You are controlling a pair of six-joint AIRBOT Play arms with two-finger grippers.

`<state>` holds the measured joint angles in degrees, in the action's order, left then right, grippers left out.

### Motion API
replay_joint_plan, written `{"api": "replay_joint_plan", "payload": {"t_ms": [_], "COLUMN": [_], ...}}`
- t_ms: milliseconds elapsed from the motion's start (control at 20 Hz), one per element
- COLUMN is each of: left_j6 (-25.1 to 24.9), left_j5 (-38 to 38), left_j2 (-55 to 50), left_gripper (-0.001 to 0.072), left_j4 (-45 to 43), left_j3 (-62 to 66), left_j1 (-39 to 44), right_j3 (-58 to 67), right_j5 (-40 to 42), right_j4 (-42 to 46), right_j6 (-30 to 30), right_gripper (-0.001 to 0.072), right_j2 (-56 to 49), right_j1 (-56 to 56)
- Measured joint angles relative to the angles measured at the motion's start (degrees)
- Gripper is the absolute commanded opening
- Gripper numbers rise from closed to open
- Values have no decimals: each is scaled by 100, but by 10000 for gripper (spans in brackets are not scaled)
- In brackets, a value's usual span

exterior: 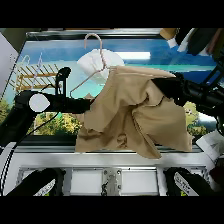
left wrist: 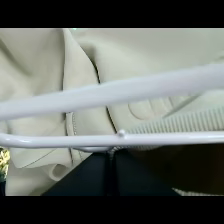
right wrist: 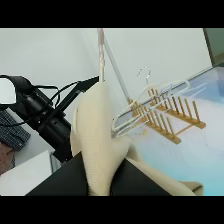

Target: Fold the clothes and pants, and hang the long-sleeved shirts on hangers.

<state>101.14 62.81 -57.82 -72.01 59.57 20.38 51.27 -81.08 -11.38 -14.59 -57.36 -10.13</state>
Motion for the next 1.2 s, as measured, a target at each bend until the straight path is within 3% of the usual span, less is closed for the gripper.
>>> {"api": "replay_joint_plan", "payload": {"t_ms": [500,1200], "left_j6": [-264,-782], "left_j5": [192,540], "left_j2": [4,7], "left_gripper": [22,22], "left_j4": [-2,-37], "left_j3": [2,2], "left_j1": [-651,-1574], "right_j3": [0,2], "right_j5": [20,-26], "right_j4": [44,1202], "right_j6": [-507,-796], "right_gripper": [20,20], "right_j2": [0,4], "right_j1": [70,72]}}
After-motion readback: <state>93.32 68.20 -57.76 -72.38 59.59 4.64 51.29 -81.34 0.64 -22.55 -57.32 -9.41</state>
